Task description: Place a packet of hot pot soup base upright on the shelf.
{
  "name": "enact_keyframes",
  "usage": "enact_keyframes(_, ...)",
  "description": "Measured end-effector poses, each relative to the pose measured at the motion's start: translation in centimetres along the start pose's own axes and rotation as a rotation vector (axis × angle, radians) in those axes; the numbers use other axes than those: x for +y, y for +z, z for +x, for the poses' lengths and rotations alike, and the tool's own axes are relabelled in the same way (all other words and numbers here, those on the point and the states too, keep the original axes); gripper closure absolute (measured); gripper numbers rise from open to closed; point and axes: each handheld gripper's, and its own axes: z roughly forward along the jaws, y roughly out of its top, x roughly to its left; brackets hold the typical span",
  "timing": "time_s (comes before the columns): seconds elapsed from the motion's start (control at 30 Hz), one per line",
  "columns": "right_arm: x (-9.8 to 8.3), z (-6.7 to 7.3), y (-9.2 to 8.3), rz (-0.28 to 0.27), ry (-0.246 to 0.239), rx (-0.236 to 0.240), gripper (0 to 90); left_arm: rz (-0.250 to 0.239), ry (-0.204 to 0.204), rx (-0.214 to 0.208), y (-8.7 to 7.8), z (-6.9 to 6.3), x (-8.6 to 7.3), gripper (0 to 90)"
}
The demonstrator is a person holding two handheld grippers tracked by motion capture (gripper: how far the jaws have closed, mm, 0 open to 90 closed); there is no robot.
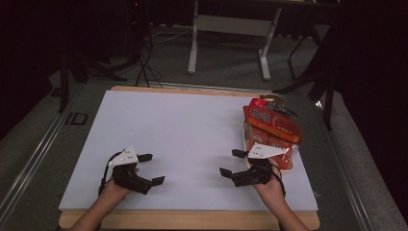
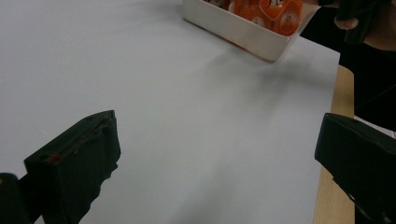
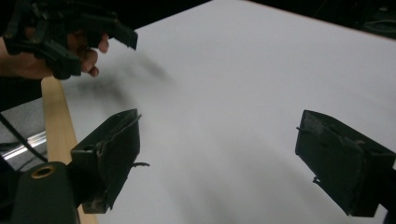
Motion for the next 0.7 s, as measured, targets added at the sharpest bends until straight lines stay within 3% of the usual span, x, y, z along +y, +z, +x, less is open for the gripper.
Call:
enact_keyframes(0.3,-0.8,-0.5,0.1,0.035,0.001,-0.014,13.8,-0.004,0.009,0.002,0.0,-0.1,0.0,0.1)
enact_keyframes(0.7,-1.2,-0.3,0.6,0.071,-0.039,-0.031,13.8,-0.003,0.002,-0.021,0.3,-0.2,-0.3,0.1)
